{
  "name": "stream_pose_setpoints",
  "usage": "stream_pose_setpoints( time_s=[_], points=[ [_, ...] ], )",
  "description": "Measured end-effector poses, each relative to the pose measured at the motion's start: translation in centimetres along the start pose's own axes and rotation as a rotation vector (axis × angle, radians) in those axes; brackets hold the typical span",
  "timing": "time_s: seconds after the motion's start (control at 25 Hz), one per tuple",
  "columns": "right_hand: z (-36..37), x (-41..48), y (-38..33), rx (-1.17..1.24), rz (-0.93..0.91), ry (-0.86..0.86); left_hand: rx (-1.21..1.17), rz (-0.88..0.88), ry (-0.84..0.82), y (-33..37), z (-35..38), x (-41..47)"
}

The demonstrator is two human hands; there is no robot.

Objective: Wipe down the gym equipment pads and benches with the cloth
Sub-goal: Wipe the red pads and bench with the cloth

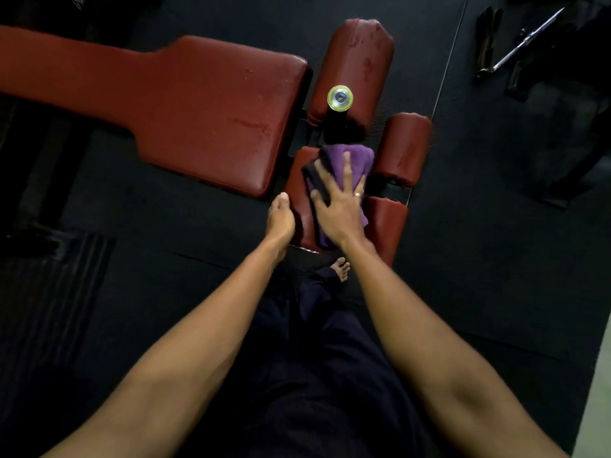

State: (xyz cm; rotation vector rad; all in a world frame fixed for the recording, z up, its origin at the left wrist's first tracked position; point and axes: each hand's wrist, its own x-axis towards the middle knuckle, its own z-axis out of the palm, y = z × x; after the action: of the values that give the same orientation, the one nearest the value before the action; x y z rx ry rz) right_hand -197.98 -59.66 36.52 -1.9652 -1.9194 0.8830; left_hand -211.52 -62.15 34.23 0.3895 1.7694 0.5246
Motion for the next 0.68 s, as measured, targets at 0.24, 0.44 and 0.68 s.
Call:
stream_pose_setpoints(
  time_s=[0.24, 0.44, 0.68],
  points=[
    [-1.8, -2.1, 0.1, 0.426, 0.397, -0.058, -0.146, -0.12, -0.107, 0.6, -0.8, 0.6],
    [1.5, -8.8, -1.5, 0.091, 0.13, -0.106, 0.132, -0.051, 0.08, 0.3, 1.3, -0.9],
    [0.0, 0.1, -1.3, -0.178, 0.004, -0.072, -0.044, -0.075, 0.03, -2.6, 0.6, 3.5]
  ],
)
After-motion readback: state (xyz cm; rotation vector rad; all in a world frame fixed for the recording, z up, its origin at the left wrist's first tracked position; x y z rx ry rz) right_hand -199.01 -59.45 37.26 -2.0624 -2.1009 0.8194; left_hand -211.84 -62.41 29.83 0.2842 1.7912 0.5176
